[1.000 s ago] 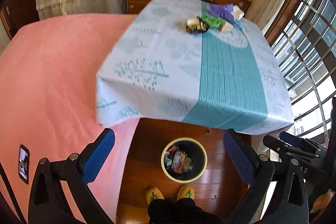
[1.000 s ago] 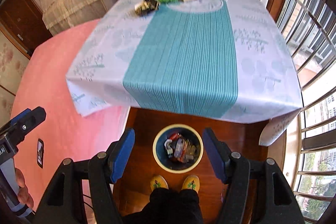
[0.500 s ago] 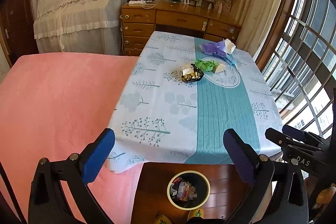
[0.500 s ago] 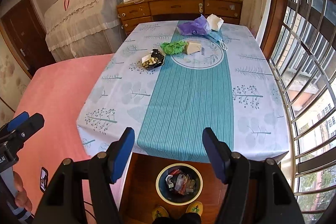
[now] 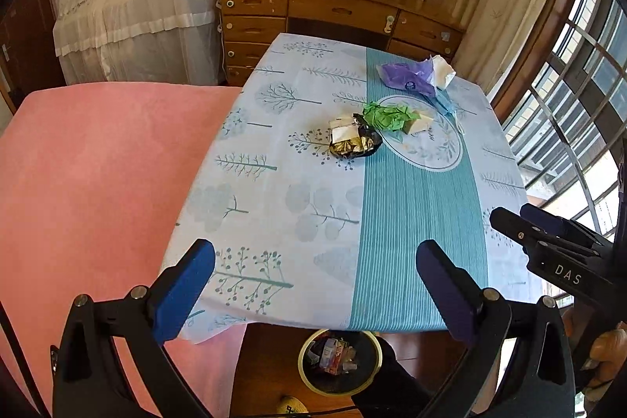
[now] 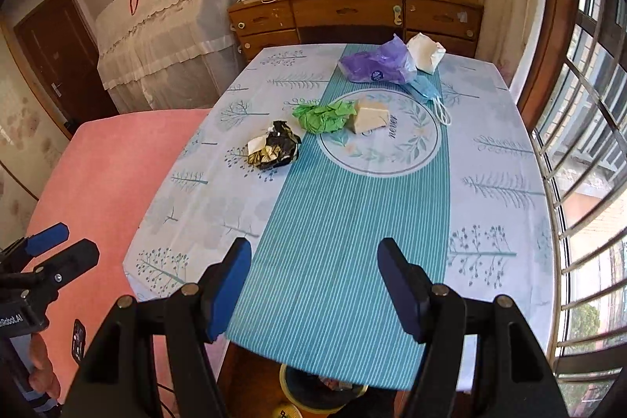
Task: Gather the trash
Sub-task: 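Grasp the black-gold wrapper with the left tool while the right tool grasps the green paper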
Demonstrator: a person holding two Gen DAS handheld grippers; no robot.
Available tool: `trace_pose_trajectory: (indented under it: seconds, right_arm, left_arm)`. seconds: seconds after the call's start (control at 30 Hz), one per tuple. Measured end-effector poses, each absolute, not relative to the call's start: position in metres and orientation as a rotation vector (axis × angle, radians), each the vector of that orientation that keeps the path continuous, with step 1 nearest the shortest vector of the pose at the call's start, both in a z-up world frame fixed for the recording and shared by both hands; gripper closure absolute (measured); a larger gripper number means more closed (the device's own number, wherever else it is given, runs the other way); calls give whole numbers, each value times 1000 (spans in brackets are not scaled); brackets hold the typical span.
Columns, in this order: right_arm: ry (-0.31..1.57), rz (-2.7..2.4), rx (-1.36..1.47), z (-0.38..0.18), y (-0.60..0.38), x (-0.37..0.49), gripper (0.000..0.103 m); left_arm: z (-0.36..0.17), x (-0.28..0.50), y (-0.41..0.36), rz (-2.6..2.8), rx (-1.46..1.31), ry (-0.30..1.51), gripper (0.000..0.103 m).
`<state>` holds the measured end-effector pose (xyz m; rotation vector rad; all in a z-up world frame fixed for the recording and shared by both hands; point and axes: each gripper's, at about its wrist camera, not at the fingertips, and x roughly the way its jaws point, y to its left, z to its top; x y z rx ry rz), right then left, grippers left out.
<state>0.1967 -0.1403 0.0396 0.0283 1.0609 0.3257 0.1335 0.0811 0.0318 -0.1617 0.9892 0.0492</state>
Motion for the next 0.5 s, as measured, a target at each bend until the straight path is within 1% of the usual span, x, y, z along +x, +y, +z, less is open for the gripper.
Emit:
trace_pose_trajectory:
  seconds: [0.23, 0.37, 0.5]
  right_arm:
    - [1078, 467, -33, 27, -152, 293, 36]
    - [1083, 557, -104, 15, -151, 341, 36]
    - [1096, 641, -173, -1, -141, 382, 36]
  left_arm:
    - [3, 232, 56, 111, -286, 1090, 2]
    - [-27, 291, 45, 163, -358, 1150, 2]
    - [-60, 332, 45, 227, -416, 1220, 7]
